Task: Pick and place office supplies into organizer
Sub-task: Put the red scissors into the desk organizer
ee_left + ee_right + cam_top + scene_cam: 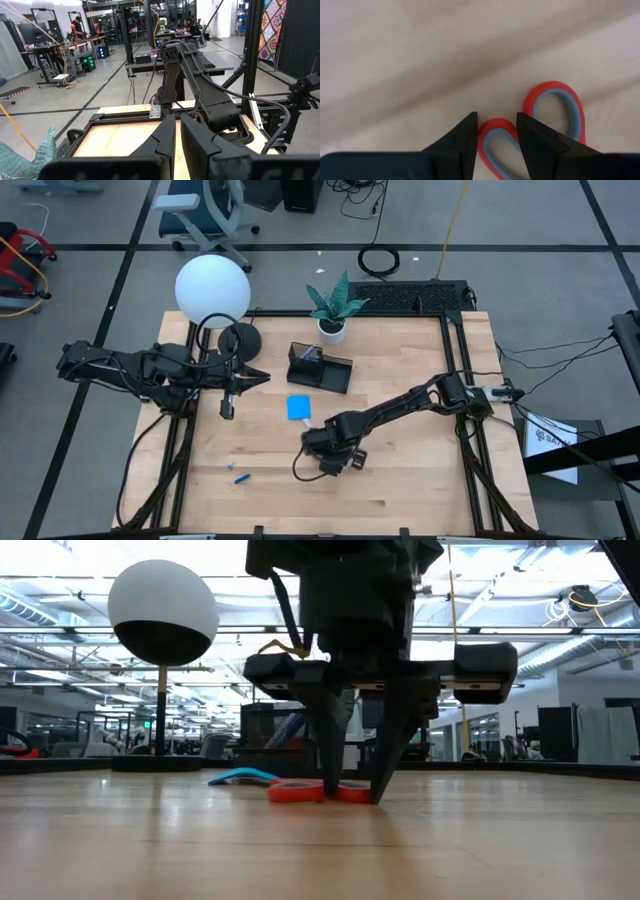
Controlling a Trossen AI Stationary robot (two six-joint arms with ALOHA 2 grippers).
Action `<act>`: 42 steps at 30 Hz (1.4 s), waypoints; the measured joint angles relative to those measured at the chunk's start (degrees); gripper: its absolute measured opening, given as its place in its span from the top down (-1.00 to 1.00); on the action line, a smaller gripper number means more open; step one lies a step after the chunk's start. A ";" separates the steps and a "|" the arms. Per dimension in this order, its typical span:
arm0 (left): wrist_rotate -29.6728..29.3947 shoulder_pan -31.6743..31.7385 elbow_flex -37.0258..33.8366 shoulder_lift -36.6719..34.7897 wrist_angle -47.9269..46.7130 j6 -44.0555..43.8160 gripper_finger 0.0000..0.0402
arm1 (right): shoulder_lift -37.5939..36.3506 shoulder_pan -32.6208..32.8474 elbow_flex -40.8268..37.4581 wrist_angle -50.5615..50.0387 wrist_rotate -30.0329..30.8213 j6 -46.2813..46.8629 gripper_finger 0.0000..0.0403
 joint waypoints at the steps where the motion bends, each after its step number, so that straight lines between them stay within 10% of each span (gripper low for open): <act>1: -0.02 0.00 0.00 0.00 -0.02 0.02 0.81 | -0.45 -0.02 -0.05 -0.15 0.25 0.03 0.38; 42: 0.00 0.00 0.02 0.00 -0.20 0.06 0.81 | -6.26 -1.73 -6.19 3.08 -0.59 -12.03 0.38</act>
